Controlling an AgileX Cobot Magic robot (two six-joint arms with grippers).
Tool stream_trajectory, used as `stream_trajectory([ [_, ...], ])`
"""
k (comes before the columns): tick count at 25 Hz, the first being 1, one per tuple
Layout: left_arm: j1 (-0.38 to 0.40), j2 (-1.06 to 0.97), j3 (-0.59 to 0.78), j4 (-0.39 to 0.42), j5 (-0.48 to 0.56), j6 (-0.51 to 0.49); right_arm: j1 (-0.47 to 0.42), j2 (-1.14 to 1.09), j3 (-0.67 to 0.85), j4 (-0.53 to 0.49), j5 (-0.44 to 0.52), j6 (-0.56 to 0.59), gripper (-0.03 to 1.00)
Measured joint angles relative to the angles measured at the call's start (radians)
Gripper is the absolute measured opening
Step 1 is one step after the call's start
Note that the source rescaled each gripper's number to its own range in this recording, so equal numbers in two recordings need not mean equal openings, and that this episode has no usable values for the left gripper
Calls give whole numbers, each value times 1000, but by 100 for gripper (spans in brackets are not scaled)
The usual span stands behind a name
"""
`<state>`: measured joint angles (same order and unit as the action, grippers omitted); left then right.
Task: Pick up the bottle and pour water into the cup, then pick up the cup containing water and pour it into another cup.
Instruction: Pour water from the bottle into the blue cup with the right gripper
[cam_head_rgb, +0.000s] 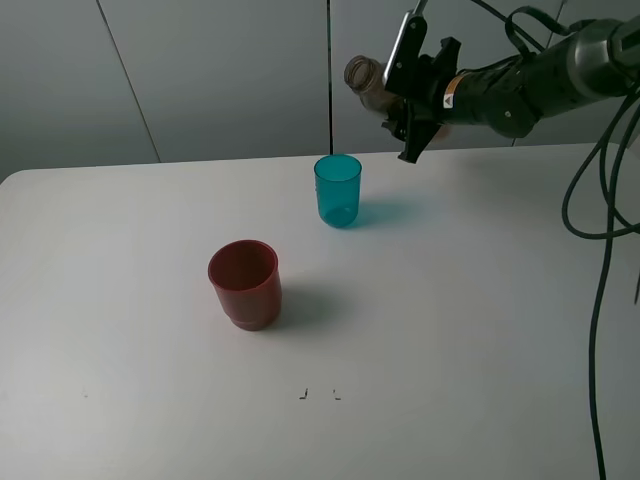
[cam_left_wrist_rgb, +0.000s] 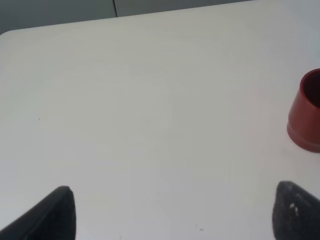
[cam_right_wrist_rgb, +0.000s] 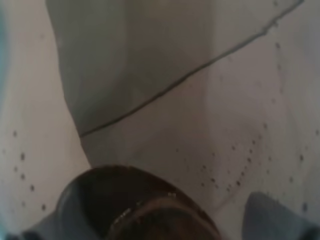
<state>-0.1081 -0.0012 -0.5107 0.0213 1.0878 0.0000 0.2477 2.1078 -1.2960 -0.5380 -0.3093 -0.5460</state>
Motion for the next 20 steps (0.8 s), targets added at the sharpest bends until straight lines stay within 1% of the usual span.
stream_trajectory([
  [9, 0, 0, 0, 0, 0, 0, 0, 39, -4, 26, -6, -23, 0],
  [15, 0, 0, 0, 0, 0, 0, 0, 88, -57, 28, -4, -23, 0],
  [17, 0, 0, 0, 0, 0, 0, 0, 90, -61, 26, -6, -36, 0],
  [20, 0, 0, 0, 0, 0, 0, 0, 90, -67, 26, -6, -87, 0],
])
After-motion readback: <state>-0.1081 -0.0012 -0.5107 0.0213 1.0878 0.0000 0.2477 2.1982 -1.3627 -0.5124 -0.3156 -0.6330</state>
